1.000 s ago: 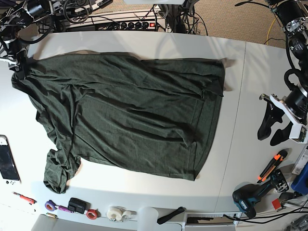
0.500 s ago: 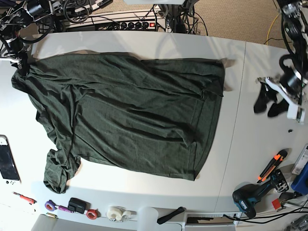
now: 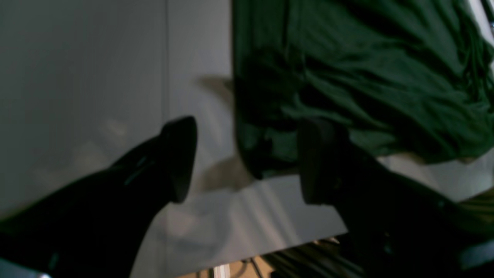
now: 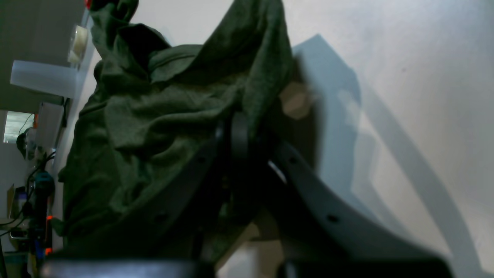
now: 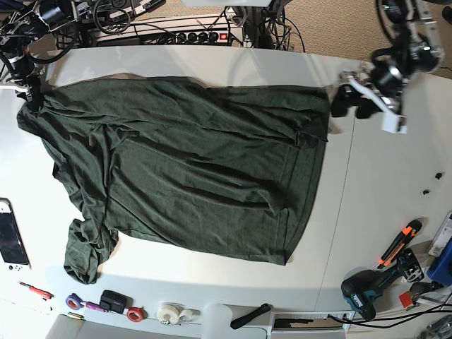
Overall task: Layout the t-shirt on the table in an organized manner, then fold the t-shirt properly
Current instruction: 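Move the left gripper back and grasp the shirt's corner, then stretch the shirt taut between both grippers, pulling the corners apart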
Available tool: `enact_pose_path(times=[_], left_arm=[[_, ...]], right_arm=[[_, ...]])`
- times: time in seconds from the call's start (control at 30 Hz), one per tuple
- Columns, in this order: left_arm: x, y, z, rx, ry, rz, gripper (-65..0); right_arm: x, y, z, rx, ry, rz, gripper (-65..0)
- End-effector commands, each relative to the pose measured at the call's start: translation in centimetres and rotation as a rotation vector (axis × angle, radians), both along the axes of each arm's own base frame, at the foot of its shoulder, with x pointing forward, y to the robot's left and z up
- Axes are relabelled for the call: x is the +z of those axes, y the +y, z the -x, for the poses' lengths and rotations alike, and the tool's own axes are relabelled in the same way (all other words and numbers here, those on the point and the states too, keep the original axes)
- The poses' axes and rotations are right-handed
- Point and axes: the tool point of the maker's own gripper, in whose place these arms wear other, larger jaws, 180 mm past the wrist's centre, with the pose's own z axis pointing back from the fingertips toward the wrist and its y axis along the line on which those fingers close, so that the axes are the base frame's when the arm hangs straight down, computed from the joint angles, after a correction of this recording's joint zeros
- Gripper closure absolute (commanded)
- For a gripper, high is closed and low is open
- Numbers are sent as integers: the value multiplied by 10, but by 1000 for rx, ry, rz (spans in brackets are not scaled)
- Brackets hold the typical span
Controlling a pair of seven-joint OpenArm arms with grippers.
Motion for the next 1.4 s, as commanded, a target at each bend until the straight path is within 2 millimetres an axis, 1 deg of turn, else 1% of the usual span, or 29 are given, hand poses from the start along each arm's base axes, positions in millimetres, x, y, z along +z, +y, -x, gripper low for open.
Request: enact_pose_path(times=[0.0, 0.1, 0.17, 0.27, 0.4, 0.7, 0.8, 0.9, 0.97, 1.0, 1.03, 1.07, 1.1, 1.13, 1.17, 1.37], left_arm=[[5, -11, -3, -12, -28, 24, -416], [-5, -34, 1, -46, -4, 51, -416], [-14, -39, 4, -53, 21, 50, -416], [-29, -31, 7, -17, 62, 47, -416], [-42, -20, 11, 29, 96, 62, -416], [-45, -33, 10, 31, 97, 152, -416], [-48, -34, 4, 72, 61, 168, -405], [-56, -39, 3, 69, 76, 183, -354], [-63, -42, 2, 66, 92, 192, -340], [-64, -42, 0, 66, 95, 191, -323], [-64, -42, -2, 62, 95, 186, -290], [-64, -42, -3, 59, 93, 184, -235], [-63, -41, -4, 57, 88, 182, -160], [-61, -42, -4, 44, 81, 182, -69], [-60, -44, -4, 25, 74, 184, 0], [-50, -57, 1, -69, 49, 236, 0]], right_arm=[[5, -3, -1, 5, -3, 1, 0], [5, -3, -1, 6, -3, 1, 0], [5, -3, -1, 5, -2, 1, 0], [4, -3, -1, 7, -2, 1, 0], [5, -2, -1, 7, -2, 0, 0], [6, 0, -3, 16, -16, -15, 0], [7, 1, -3, 16, -23, -17, 0], [9, 2, -4, 18, -35, -24, 0], [9, 2, -4, 19, -32, -25, 0], [8, 2, -3, 19, -31, -25, 0], [8, 2, -3, 19, -31, -25, 0], [8, 2, -3, 21, -30, -25, 0], [9, 3, -3, 27, -31, -22, 0], [9, 4, -4, 42, -32, -14, 0], [9, 6, -4, 59, -34, -4, 0], [18, 15, -9, 119, -86, -9, 0]])
